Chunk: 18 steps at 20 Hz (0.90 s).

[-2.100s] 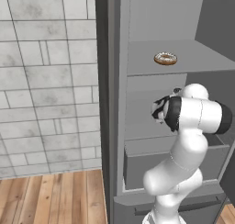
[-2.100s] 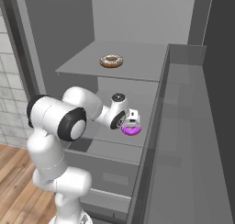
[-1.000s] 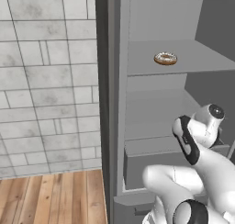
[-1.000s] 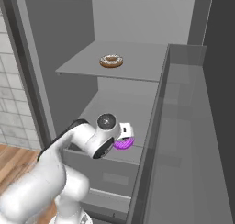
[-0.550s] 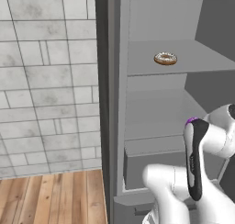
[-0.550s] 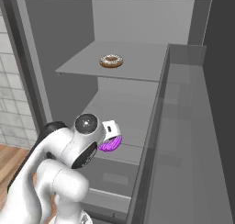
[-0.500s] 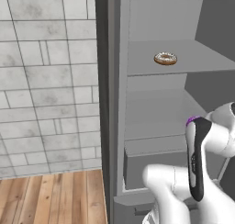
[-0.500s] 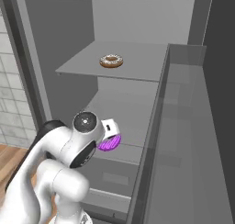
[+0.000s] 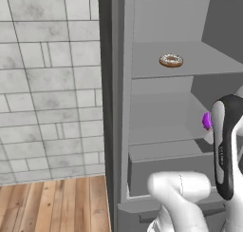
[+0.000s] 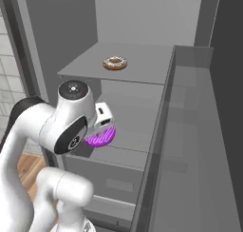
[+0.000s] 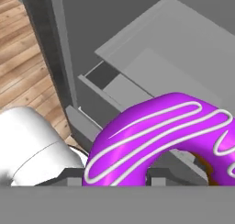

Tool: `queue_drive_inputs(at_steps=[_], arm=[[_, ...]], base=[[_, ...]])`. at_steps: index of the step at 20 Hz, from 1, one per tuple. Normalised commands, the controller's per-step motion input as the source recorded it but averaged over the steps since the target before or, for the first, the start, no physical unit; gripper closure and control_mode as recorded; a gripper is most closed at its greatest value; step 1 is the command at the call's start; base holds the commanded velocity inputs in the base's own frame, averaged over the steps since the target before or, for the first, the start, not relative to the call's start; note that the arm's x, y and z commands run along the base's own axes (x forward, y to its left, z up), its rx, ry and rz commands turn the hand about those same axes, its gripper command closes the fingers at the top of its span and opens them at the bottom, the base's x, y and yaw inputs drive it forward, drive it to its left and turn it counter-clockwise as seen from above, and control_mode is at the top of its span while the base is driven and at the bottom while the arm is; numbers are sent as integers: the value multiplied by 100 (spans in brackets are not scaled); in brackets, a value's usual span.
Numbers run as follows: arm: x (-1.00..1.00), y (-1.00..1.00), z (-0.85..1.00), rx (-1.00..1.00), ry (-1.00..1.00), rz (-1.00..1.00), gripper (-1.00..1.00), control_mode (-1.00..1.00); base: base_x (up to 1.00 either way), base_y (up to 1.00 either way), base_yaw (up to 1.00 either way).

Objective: Take the donuts from the fridge and place them on the empty tray on the dining counter.

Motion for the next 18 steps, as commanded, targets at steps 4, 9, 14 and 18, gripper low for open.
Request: queue_drive_inputs(at_steps=[4,9,14,18], arm=[[-97,42,-7,-10,-22,12,100,-100],[-55,27,-32,-4,-41,7,100,-100],[-2,0,-5,0,-7,0,100,100],[0,0,0,0,0,0,100,100]], base=[[0,0,0],[0,0,0],[0,0,0],[-61,8,0]])
